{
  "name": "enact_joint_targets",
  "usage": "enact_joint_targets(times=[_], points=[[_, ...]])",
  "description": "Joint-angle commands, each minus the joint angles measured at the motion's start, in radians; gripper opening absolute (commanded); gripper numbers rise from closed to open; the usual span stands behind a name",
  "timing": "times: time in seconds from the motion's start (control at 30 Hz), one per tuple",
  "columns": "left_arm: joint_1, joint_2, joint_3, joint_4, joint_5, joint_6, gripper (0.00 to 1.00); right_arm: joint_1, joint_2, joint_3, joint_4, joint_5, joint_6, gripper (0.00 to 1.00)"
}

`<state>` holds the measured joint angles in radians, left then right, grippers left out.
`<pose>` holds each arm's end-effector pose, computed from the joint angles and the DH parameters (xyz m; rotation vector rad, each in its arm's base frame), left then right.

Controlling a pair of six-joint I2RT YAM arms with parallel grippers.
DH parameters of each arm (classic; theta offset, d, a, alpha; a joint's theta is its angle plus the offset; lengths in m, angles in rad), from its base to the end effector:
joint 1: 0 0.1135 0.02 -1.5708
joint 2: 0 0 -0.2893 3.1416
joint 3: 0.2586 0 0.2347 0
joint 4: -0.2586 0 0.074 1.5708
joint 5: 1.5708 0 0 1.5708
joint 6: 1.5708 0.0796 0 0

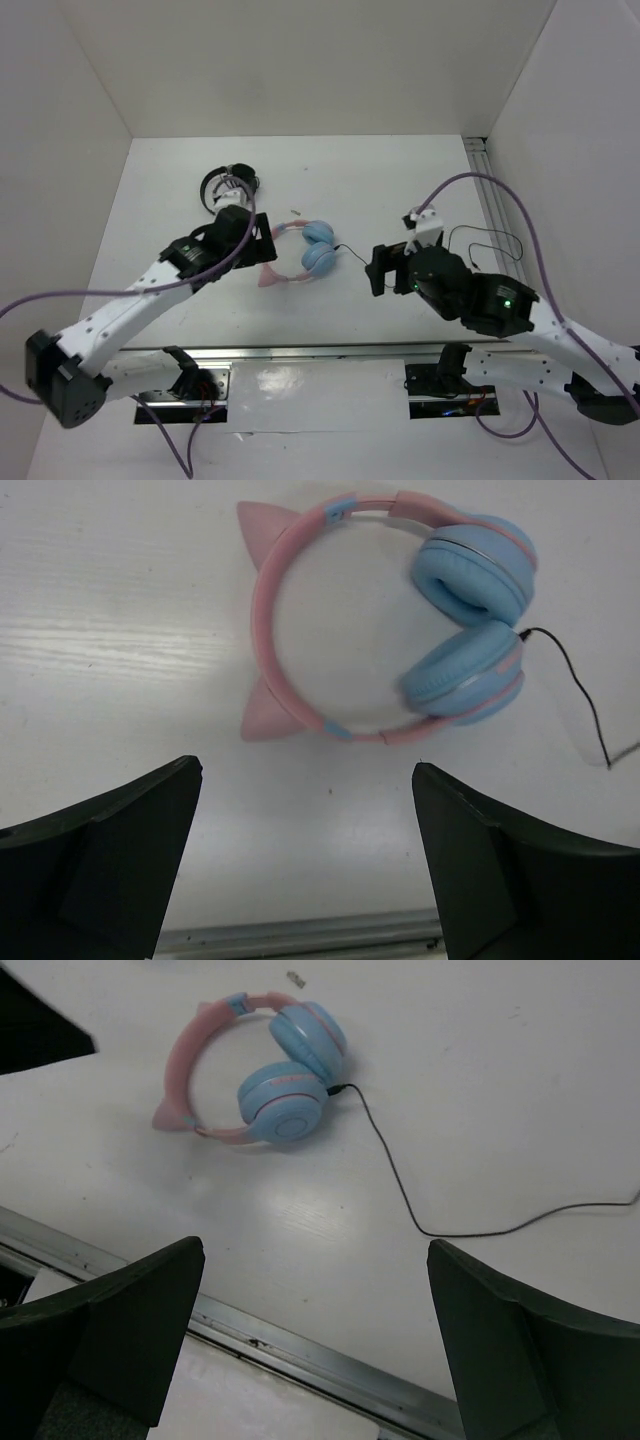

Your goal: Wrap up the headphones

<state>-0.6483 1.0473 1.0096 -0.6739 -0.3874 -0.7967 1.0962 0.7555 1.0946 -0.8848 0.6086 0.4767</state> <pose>0.1905 -0.1066 0.3190 -0.3658 2.2127 -0.3480 0.0965 0.0882 0.3716 -0.2727 2.0100 0.3525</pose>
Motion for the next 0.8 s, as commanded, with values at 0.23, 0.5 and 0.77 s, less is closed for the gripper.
enact_joint_targets(times=[0.23,0.5,0.77], points=[[0.185,0.411,-0.012,0.327,0.061,0.013,1.0,-0.002,-0.064,-0.16,0.305,-0.152,0.003,1.0],[0.24,0.623,-0.051,0.431,0.137,-0.019,0.83,-0.002,-0.108,-0.128,0.274,-0.17,0.013,1.0],[0.231,0.654,-0.115,0.435,0.137,-0.019,0.58,-0.002,-0.12,-0.141,0.262,-0.17,0.033,1.0]])
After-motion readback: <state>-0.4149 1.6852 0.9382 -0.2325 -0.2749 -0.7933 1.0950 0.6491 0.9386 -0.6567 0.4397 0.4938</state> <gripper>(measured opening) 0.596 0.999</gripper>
